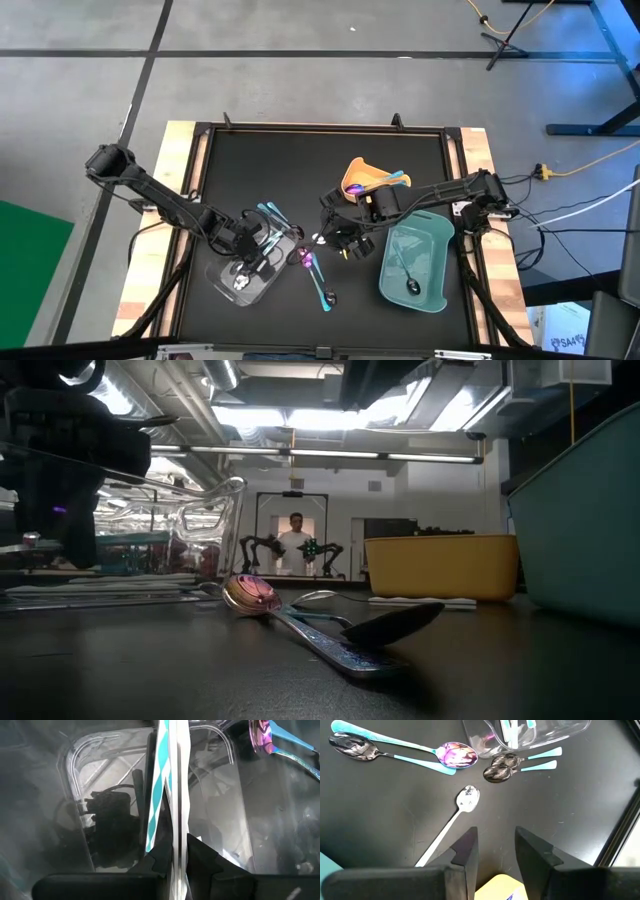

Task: Sort silverware by color (type)
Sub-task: Put the white patterned spoon into the transparent bin, then put the blue spoon into the blue bin

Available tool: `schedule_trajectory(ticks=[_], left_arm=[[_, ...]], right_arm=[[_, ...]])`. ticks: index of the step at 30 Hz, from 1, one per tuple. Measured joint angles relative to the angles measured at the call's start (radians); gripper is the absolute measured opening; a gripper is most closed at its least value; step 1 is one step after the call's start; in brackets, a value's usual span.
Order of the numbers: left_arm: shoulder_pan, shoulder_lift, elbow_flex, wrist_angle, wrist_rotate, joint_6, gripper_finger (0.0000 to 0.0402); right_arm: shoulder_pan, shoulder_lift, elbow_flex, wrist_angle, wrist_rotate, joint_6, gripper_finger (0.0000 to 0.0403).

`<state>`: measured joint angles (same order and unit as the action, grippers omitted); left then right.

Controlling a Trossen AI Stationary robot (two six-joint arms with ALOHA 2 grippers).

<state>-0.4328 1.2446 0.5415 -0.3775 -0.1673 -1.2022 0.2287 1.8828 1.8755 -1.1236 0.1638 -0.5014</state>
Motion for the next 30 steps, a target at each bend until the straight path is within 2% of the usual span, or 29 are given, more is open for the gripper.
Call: schedule_trajectory(ticks=[15,30], left_arm=[[0.000,0.001,0.000,-0.002,0.000,0.000,0.0039],[0.000,0.001,-0.001,-0.003,-0.004,-0.001,0.0101]], right_arm=[[0.000,0.000,0.000,-0.001,0.000,0.000,0.0115],[0.000,0.000,0.000,-0.031,0.001,0.000,0.0115]])
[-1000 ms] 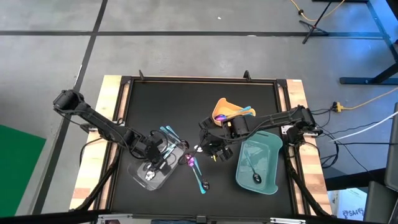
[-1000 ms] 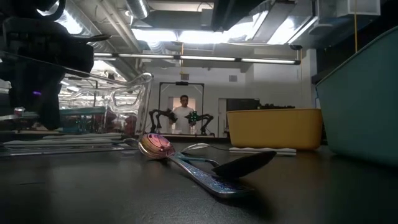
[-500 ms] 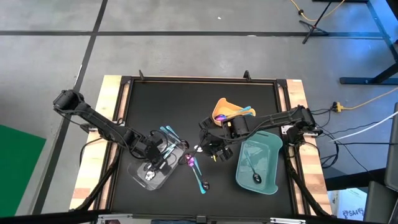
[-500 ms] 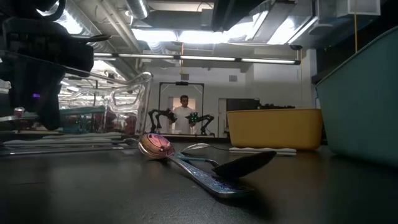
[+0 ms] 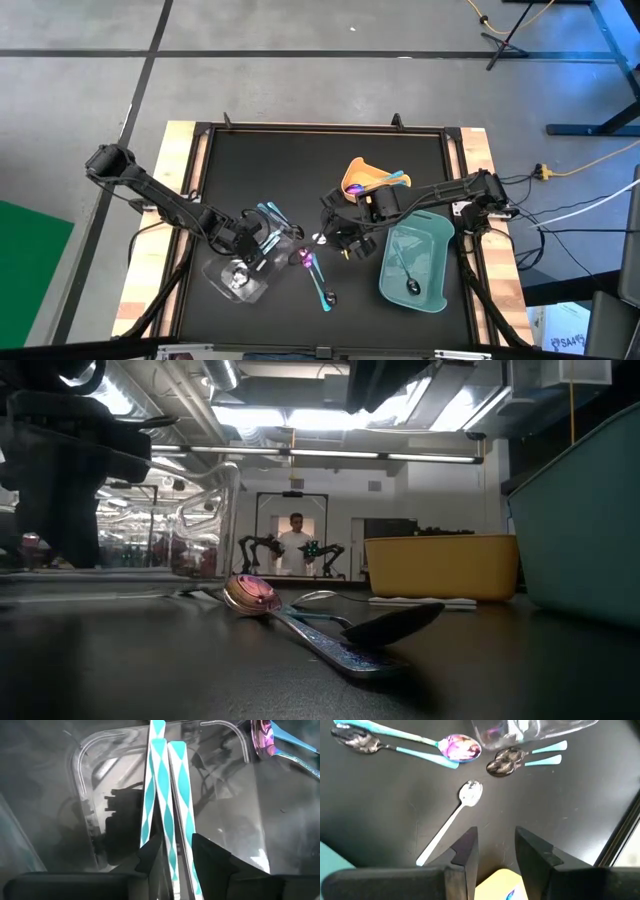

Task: Sort silverware by color (type)
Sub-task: Put the blue spoon into the blue bin

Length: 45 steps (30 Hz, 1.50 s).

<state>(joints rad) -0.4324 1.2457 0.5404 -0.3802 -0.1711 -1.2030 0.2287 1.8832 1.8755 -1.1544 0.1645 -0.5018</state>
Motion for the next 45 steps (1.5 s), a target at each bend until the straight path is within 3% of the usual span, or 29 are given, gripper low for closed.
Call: schedule_trajectory(ticks=[28,45], left_arm=[[0.000,-0.016,0.002,0.106,0.015,0.000,0.0116],[0.000,-0.017,0.192,0.104,0.129,0.195,0.0116]], right_arm=[[0.000,-0.086,0.000,-0.196,0.026,0.105,0.0115],[0.000,-0.200,0.000,-0.232,0.026,0.161,0.0115]])
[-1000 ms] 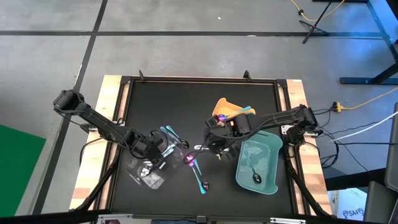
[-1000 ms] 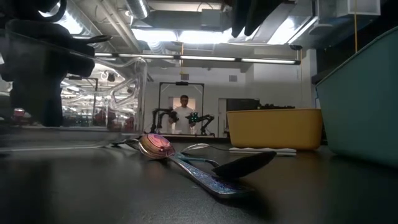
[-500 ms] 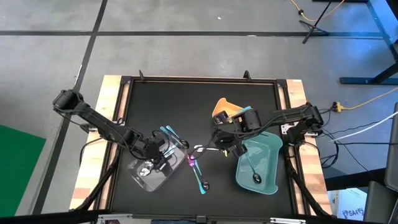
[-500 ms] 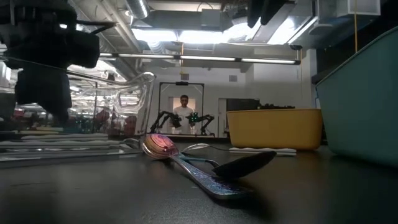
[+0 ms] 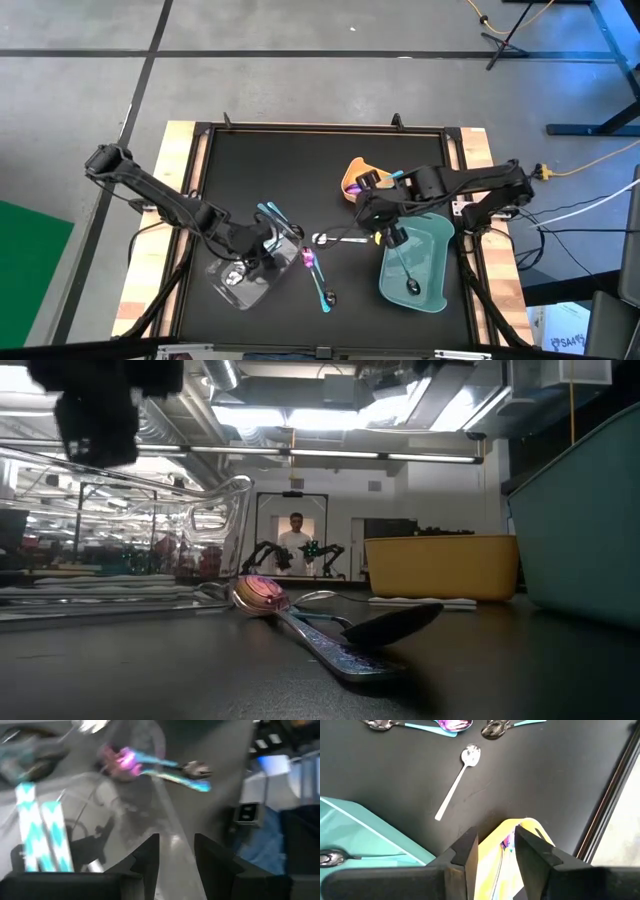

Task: Sort silverware by color (type)
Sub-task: Put the blue spoon into the blue bin

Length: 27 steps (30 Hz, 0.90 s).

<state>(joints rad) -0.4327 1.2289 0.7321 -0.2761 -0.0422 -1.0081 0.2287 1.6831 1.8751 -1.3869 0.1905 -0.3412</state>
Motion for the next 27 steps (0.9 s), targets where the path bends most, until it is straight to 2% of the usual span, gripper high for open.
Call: schedule_trajectory(ticks=[7,12,19,23,27], left_arm=[[0.011,-0.001,0.130,-0.004,0.009,0.165,0.0116],[0.072,-0.002,0.235,-0.036,0.007,0.298,0.0116],[0.222,-0.002,0.351,-0.092,0.002,0.546,0.0116],[0.333,-0.002,0.372,-0.124,0.009,0.658,0.0116],[0.467,-0.002,0.372,-0.195,0.088,0.746,0.0116]], right_arm=[[0.000,-0.014,0.000,0.000,0.000,0.008,0.0115],[0.000,-0.024,-0.042,0.022,0.000,0.010,0.0115],[-0.001,-0.105,-0.235,0.171,0.001,0.025,0.0115],[-0.010,-0.149,-0.330,0.269,0.017,0.025,0.0115],[-0.050,-0.173,-0.391,0.352,0.016,0.025,0.0115]])
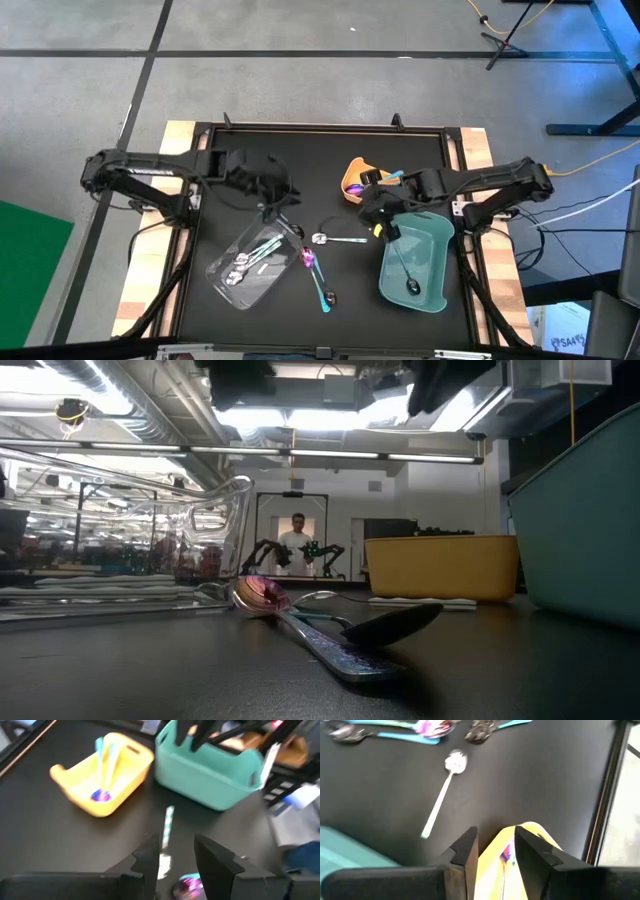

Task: Sort silverware by color (type)
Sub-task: Put the blue spoon into the blue bin

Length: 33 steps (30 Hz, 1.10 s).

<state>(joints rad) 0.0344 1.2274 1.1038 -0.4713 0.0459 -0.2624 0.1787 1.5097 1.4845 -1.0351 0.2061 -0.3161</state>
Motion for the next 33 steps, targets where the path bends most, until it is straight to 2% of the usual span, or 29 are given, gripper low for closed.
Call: schedule_trajectory(ticks=[6,14,24,33], left_arm=[[0.170,0.016,0.000,-0.118,0.069,0.196,0.0116],[0.291,0.057,0.000,-0.208,0.072,0.499,0.0116],[0.342,0.186,-0.001,-0.237,0.177,0.703,0.0116],[0.332,0.338,-0.001,-0.255,0.185,0.799,0.0116]], right_arm=[[-0.078,-0.001,-0.053,0.125,-0.072,-0.002,0.0115],[-0.166,0.000,-0.127,0.249,-0.139,-0.002,0.0115],[-0.194,0.000,-0.146,0.314,-0.139,0.052,0.0115],[-0.192,0.000,-0.146,0.333,-0.140,0.083,0.0115]])
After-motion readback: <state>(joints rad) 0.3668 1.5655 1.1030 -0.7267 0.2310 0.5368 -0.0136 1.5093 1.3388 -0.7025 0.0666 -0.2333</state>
